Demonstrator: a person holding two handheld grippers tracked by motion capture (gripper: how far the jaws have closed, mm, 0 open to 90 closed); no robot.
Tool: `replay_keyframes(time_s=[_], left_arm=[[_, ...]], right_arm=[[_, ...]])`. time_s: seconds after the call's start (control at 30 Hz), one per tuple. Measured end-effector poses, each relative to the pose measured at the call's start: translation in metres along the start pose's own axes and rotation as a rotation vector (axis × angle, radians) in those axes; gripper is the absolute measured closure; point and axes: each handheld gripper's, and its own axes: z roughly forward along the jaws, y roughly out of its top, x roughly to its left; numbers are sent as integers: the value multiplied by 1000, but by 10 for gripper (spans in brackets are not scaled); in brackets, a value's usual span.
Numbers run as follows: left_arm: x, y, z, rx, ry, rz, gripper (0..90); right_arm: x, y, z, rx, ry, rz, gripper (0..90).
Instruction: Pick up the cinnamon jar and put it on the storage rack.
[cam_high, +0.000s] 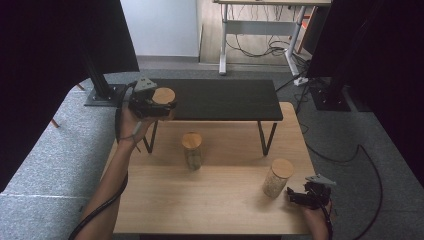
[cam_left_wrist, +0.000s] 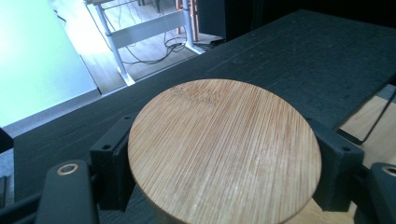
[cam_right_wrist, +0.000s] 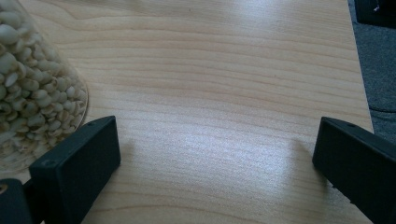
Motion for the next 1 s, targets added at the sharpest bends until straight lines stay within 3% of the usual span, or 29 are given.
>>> replay_keyframes(time_s=[0.3,0.6,0.8,0.9,1.0], left_arm=[[7,0,12,-13,18,-28,232],[16,-3,15,-19,-18,-81,231],[17,-3,16,-14,-18,-76,226],[15,-6,19,7,-2,-67,161],[16,-9,19,-4,6,-80,116]], right_arm=[[0,0,0,0,2,-2,5],[0,0,0,1,4,-5,5],[0,0,0,1,4,-4,4],[0,0,0,1,4,-5,4],[0,0,0,3,7,-9,0]])
